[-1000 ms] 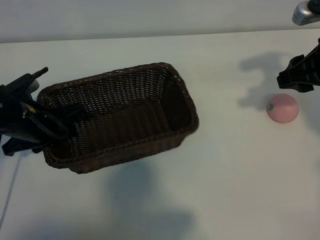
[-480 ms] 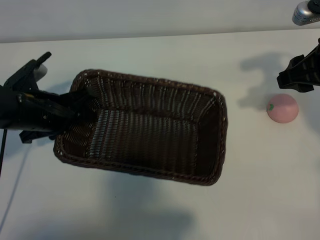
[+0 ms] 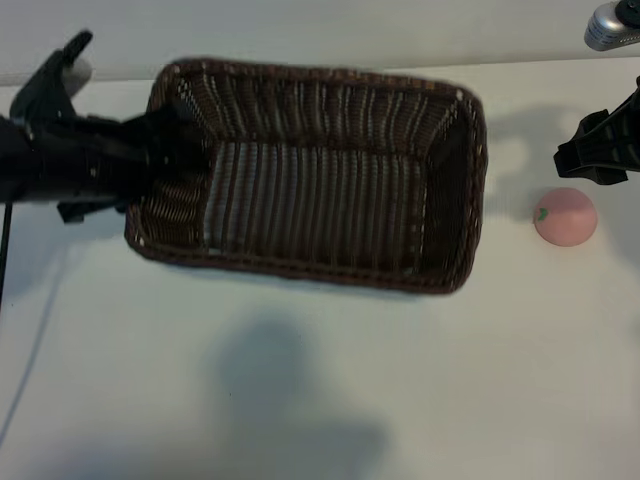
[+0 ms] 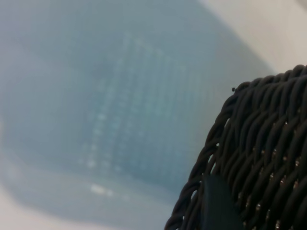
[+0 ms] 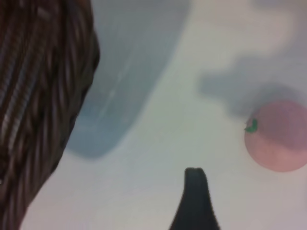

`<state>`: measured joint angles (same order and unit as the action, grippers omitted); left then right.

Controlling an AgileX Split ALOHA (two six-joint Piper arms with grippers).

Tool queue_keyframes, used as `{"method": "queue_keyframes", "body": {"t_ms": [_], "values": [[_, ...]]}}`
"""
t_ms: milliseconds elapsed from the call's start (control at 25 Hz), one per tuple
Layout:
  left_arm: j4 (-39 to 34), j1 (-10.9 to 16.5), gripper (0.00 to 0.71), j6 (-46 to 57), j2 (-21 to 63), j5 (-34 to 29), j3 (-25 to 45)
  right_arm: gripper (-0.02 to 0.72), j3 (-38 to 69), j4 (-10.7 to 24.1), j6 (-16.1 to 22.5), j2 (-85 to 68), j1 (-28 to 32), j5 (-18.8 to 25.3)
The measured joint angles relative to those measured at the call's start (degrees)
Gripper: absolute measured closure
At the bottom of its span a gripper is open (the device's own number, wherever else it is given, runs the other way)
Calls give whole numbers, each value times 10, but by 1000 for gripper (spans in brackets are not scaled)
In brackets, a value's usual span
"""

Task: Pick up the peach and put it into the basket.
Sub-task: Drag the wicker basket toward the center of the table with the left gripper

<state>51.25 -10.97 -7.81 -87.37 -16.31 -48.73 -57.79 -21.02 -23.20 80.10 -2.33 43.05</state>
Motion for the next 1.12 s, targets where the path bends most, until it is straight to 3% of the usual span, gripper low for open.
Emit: {"method": "queue_keyframes", "body": {"t_ms": [560,840,1120], "values": [[30,-1,290,-2,-158,5,-114,157,0,0,1,0,0,1],[62,-24,290,-2,-203,37,-120,157,0,-1,1,0,0,1],[80,-28,290,-9,-237,39,-120,157,0,-2,1,0,0,1]]}}
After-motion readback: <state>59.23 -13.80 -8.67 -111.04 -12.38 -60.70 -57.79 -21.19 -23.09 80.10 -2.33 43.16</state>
